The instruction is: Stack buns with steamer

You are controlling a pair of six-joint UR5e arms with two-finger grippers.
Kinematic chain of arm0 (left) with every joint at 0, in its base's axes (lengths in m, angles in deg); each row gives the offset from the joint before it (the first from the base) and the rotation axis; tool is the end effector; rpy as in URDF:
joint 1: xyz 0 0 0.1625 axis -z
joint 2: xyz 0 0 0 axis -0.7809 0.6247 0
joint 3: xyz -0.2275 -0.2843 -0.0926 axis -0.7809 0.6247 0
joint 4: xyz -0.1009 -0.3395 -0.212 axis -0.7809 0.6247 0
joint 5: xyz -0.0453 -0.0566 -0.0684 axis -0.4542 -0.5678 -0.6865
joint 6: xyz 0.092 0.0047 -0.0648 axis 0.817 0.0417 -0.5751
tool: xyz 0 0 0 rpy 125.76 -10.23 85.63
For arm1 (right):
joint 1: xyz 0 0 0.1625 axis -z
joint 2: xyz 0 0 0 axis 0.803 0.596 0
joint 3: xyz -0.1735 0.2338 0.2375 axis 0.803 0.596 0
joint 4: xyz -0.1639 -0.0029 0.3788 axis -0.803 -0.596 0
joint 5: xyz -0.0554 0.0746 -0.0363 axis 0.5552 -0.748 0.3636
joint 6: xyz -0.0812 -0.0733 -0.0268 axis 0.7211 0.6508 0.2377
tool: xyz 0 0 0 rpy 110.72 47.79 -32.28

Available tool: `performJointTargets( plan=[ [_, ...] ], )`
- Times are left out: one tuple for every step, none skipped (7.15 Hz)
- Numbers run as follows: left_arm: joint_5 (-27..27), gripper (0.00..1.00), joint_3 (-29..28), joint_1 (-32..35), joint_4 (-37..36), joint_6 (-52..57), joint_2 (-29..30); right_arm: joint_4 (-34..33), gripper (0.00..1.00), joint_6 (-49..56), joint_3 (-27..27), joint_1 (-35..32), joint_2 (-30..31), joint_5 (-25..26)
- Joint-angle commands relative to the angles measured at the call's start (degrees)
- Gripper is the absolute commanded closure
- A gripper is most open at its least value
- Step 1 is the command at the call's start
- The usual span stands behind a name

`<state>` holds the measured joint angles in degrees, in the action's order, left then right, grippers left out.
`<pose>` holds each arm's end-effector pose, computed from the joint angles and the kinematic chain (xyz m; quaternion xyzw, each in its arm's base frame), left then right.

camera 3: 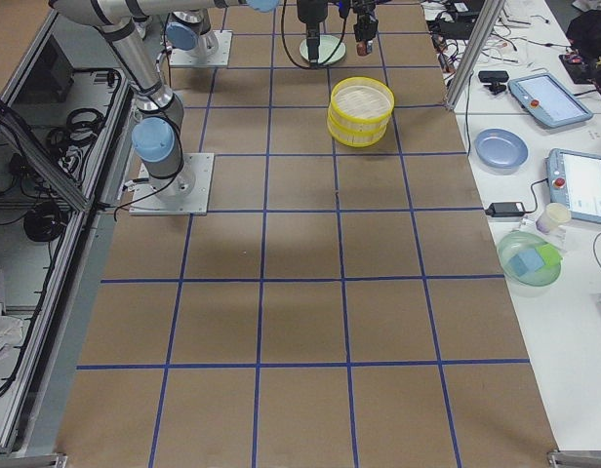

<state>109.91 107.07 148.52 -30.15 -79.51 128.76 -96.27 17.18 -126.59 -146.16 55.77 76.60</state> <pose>-0.2719 -0.6101 0.2916 0.1786 -0.9330 0.0412 0.3096 0.1527 -0.4573 0.4661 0.0135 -0.9992 0.0364 0.0109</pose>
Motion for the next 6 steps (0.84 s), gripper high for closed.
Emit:
performJointTargets(
  plan=[
    [-0.8,1.0,0.3,4.2,-5.1,-4.3,2.9,0.0,0.0,4.3,0.0,0.0,0.1,0.2],
    [-0.7,0.96,0.3,5.4,-5.9,-4.3,4.1,0.0,0.0,4.7,-0.4,0.0,0.1,0.7],
    [-0.3,0.49,0.3,5.4,-7.3,-4.3,4.9,-0.2,0.0,4.5,-0.6,0.0,-0.1,0.2],
    [-0.2,0.0,0.2,5.5,-7.4,-4.0,4.9,-0.1,0.0,4.3,-0.6,0.0,0.0,0.7],
    [-0.6,0.0,-0.1,5.6,-7.4,-3.6,4.9,-0.1,0.0,4.3,-0.6,0.1,0.0,0.8],
    [-0.7,0.0,-0.5,5.6,-7.4,-3.6,4.9,0.0,0.0,4.2,-0.6,0.1,0.0,0.8]
  ],
)
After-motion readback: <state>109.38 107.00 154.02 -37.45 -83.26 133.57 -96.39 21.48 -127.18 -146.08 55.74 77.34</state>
